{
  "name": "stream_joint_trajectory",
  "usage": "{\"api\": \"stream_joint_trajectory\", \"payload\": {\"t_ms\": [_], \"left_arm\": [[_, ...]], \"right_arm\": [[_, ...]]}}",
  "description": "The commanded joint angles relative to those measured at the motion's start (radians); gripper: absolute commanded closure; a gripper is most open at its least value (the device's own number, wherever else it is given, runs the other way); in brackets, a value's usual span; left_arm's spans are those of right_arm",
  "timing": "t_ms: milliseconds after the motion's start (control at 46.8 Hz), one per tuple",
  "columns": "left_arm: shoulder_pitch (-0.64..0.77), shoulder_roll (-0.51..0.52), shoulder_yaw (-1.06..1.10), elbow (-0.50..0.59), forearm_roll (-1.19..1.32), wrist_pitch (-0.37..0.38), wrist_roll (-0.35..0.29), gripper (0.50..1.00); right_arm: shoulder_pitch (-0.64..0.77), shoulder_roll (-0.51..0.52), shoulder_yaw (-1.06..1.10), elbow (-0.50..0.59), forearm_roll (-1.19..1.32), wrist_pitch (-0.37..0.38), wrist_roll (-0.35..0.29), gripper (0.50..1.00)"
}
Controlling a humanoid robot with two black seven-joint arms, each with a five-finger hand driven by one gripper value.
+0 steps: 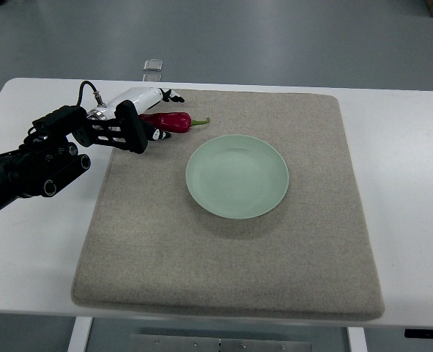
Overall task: Place red pepper on plate with left hand
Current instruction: 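Close the left hand fingers around the red pepper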
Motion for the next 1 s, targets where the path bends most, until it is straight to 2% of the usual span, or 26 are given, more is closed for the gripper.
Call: {"api": "stream_joint_trajectory", "payload": {"t_ms": [0,299,705,983], "left_arm": [[0.000,-0.002,0.002,0.000,0.000,0.000,-0.003,0.686],[0.000,-0.006,0.026,0.003,-0.001,0.009,-0.003,0.750],[0.000,-0.020,0.026,0.023,-0.003,0.020,-0.003,0.763],[-0.003,-0.025,0.026,0.031,-0.003,0.022,-0.003,0.814]], "right_arm": [[0.000,0.000,0.000,0.000,0.000,0.000,0.000,0.572],[0.000,0.000,0.001,0.000,0.000,0.000,0.000,0.572],[0.000,0.000,0.001,0.000,0.000,0.000,0.000,0.572],[0.000,0.000,0.000,0.000,0.000,0.000,0.000,0.572]]}}
